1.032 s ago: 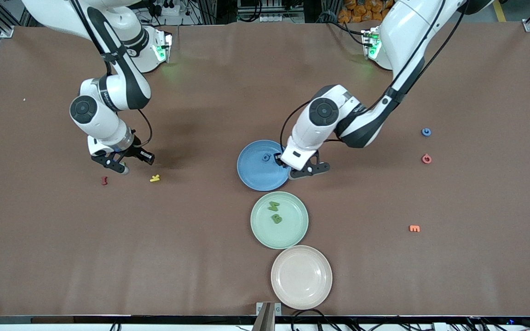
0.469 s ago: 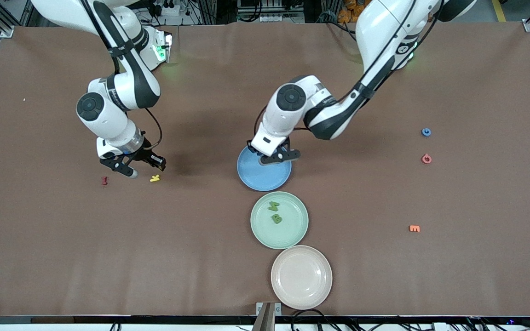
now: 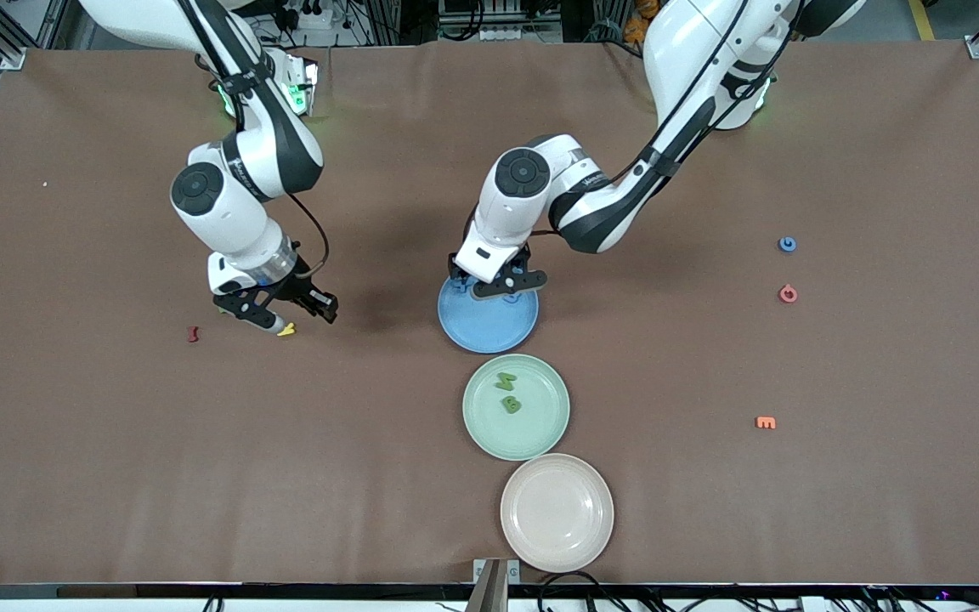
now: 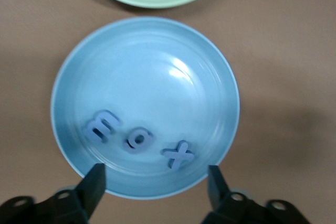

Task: Sort letters by color into matching plates
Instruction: 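Carry the green d to the green plate while the left gripper withdraws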

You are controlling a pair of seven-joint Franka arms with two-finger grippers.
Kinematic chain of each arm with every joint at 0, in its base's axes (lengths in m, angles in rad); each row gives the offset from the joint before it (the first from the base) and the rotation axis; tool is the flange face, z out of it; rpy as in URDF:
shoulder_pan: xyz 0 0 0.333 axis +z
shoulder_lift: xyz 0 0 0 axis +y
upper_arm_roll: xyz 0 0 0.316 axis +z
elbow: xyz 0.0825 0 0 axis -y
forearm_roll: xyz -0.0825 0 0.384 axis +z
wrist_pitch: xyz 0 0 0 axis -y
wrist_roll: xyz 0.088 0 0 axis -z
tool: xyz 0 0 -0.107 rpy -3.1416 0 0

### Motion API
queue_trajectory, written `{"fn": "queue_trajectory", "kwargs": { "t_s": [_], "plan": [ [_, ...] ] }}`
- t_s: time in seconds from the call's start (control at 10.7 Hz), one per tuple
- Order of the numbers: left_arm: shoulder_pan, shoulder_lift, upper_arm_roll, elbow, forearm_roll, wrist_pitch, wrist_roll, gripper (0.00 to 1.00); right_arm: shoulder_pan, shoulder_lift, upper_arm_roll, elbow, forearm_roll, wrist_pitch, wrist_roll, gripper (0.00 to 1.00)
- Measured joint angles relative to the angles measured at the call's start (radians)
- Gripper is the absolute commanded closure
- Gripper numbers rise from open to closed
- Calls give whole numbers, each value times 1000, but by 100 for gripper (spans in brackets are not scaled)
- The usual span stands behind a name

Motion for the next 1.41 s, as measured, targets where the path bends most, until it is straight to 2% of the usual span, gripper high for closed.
{"fn": "queue_trajectory", "kwargs": {
  "t_s": [0.28,0.56,0.94,1.41],
  "plan": [
    [5,-26,49,19,5,-33,0,0,26,44,12,61,0,0,35,100],
    [37,-90,102,25,38,-64,18,0,95,110,15,162,0,0,147,100],
    [183,-177,120,52,51,-209,206,0,165,218,17,348,1,-8,288,100],
    [341,-224,117,55,51,-343,380,0,250,431,15,630,-3,-10,398,100]
  ]
}}
